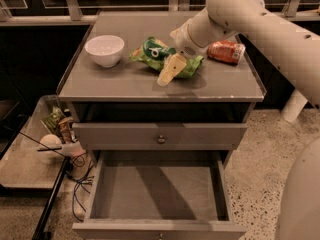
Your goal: Place green rice chip bag into middle drawer
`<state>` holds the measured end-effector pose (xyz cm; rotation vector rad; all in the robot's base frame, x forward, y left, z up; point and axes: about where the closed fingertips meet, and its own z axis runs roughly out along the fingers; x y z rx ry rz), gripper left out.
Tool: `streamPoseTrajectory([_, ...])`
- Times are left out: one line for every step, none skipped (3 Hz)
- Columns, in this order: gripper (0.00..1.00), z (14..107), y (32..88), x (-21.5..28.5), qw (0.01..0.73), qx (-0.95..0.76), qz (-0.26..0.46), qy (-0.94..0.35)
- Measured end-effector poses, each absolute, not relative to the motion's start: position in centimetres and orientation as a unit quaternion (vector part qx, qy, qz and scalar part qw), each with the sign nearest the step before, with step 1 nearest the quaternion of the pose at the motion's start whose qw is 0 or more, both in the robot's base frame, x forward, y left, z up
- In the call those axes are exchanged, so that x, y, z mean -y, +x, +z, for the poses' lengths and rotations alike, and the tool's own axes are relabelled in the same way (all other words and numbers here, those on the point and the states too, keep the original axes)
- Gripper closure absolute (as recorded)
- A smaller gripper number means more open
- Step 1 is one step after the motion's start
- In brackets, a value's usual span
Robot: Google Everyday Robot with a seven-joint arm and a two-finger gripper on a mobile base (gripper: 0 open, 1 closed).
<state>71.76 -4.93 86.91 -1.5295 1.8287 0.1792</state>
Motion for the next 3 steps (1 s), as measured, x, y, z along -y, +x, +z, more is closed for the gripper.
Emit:
streamPoseTrajectory([0.15, 86.79, 71.8, 4.93, 0.366, -0.713, 0.07, -0.594])
streamPoseTrajectory([0.25, 86.79, 71.8, 4.93, 0.366, -0.713, 0.071, -0.594])
streamPoseTrajectory([0.49, 86.79, 71.8, 4.92, 0.366, -0.713, 0.071, -0.594])
